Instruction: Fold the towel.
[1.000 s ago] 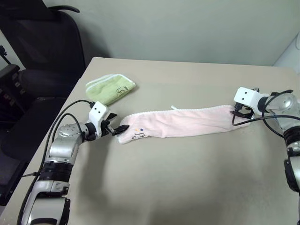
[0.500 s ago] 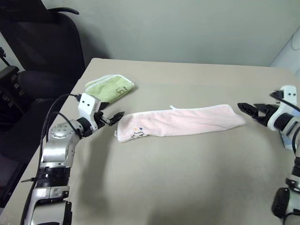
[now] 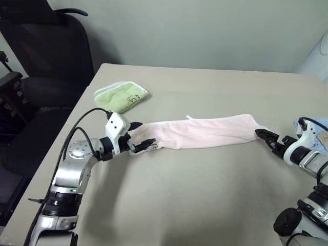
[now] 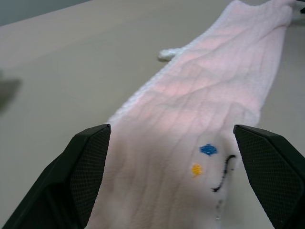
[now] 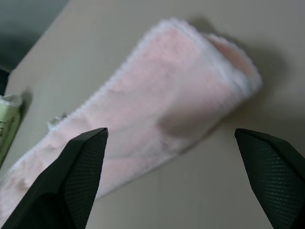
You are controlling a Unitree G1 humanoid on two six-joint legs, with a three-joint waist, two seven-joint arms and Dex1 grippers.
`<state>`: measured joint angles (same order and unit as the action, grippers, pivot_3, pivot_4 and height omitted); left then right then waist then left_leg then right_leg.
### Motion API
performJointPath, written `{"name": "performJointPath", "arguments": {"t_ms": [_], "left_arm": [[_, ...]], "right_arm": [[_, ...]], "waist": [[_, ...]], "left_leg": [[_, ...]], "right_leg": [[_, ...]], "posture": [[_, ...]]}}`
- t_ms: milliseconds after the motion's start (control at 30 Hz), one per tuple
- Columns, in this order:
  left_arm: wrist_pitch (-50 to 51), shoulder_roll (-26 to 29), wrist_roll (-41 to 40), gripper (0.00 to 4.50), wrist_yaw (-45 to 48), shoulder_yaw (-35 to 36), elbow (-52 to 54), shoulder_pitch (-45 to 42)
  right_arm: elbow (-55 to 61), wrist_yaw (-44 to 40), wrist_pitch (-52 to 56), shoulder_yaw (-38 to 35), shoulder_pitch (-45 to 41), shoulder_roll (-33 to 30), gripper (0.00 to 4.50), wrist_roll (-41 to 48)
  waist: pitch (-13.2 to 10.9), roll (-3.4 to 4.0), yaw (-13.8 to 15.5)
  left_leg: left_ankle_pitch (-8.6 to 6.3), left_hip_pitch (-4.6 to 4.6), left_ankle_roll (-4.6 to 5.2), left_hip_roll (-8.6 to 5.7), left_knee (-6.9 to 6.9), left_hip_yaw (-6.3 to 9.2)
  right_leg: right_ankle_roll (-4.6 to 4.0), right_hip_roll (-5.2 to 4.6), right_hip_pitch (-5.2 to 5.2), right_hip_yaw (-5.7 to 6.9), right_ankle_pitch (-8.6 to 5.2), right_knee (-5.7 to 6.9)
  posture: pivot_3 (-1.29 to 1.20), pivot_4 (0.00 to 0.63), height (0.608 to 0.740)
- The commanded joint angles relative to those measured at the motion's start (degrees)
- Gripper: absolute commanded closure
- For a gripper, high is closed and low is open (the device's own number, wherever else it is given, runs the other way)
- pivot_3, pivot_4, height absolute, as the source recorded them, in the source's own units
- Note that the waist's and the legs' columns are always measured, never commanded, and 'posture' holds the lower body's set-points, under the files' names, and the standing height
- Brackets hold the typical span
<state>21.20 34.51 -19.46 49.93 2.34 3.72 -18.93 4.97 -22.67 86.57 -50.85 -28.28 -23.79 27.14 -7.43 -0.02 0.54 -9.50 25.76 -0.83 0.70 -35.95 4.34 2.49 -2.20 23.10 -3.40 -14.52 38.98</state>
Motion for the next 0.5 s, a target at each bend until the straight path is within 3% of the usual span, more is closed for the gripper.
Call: {"name": "performJointPath", "arguments": {"t_ms": [33,500], "left_arm": [[-0.22,0.51,-0.32,0.03,0.57,-0.24,2.60,0.45],[-1.08,1.50,1.24,0.03,2.67,-3.02,3.16,2.17]], "right_arm": [[-1.06,2.10,-1.92,-1.22,-0.20,0.79,0.00,0.55],[-20.77,5.84,-17.70,4.06,-9.52,2.65,0.00,1.31]], "waist": [[0.00,0.00,0.00],[0.01,0.02,-0.31]], "left_leg": [[0.00,-0.01,0.00,0.00,0.00,0.00],[-0.02,-0.06,0.00,0.01,0.00,0.02]], "right_leg": [[0.00,0.00,-0.01,0.00,0.00,0.00],[0.00,0.01,0.02,-0.05,0.06,0.00]], "posture": [[0.00,0.150,0.740],[0.00,0.150,0.740]]}}
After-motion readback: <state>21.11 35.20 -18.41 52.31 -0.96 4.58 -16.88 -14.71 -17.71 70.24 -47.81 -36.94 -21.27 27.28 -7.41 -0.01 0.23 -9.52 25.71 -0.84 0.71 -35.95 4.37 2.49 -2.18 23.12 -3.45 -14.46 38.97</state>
